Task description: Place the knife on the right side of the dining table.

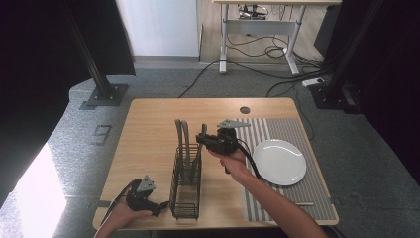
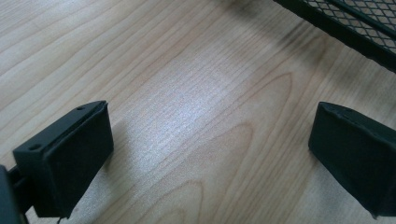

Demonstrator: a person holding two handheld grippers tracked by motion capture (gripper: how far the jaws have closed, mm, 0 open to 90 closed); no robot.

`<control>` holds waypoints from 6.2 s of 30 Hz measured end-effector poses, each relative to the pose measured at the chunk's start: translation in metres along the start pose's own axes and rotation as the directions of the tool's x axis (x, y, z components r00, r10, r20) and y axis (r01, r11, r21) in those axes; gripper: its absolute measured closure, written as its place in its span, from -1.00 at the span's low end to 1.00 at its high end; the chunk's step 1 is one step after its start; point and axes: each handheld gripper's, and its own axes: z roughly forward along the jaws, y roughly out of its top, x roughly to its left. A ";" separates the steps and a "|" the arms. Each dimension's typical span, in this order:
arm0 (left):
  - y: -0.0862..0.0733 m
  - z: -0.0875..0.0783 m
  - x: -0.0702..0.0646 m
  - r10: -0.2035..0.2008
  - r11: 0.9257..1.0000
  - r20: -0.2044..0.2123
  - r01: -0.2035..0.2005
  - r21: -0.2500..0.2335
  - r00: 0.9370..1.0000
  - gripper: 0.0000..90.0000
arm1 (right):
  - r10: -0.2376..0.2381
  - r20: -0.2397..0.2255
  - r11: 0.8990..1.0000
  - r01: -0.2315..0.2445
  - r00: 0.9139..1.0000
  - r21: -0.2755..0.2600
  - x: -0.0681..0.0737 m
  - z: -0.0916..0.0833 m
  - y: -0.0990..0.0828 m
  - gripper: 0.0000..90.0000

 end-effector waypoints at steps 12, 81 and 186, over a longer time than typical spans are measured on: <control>0.000 0.000 0.000 0.001 1.000 0.000 -0.001 0.001 1.000 -1.00 | 0.031 -0.081 0.999 -0.029 0.996 0.023 0.002 -0.010 0.003 0.80; 0.000 0.000 0.000 0.000 1.000 -0.001 0.000 0.000 1.000 -1.00 | 0.046 0.150 0.982 -0.017 0.988 -0.187 -0.085 -0.065 0.014 0.84; 0.000 0.000 0.000 0.004 1.000 0.000 -0.004 0.002 1.000 -1.00 | 0.341 0.492 0.923 -0.188 0.801 -0.335 -0.232 -0.114 -0.018 0.65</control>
